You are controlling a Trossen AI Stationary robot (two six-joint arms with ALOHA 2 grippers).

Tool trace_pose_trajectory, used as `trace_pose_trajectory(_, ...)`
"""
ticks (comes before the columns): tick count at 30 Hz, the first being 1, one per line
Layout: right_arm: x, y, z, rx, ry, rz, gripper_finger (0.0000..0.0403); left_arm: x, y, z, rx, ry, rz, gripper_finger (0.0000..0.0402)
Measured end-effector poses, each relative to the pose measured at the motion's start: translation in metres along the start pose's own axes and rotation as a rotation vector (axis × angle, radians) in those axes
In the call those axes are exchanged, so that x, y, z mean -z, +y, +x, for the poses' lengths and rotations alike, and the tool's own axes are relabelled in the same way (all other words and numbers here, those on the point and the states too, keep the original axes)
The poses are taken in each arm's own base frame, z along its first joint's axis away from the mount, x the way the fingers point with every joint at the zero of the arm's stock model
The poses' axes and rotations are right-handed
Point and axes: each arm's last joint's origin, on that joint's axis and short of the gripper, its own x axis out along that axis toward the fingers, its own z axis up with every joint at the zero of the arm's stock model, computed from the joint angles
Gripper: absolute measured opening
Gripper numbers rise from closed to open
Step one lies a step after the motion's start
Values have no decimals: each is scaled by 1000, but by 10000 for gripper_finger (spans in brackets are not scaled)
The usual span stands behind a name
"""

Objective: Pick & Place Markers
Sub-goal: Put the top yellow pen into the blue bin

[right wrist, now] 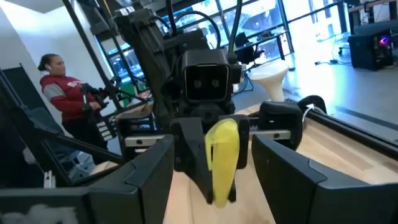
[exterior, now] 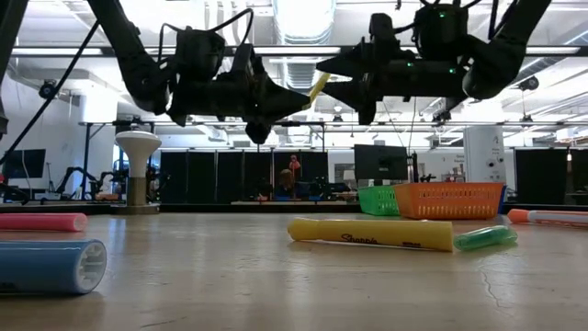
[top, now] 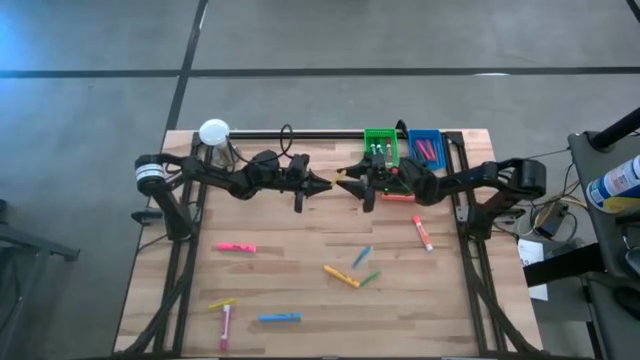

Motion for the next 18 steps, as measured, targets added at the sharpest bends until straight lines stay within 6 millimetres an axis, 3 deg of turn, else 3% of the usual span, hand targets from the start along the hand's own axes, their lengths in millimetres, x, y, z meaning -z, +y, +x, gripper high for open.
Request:
trace_pose_trajectory(5, 0, -1, 5, -8, 6, -9, 177, 0, 0, 0, 0, 0, 0, 16)
trace_pose_trajectory(14, -3, 3, 3, -17, -7, -59, 69, 0, -1, 0, 8, -3, 21, 28)
trace_pose_trajectory(18, -3, 3, 3, -12, -8, -63, 50, 0, -1, 0, 3, -4, -18, 32)
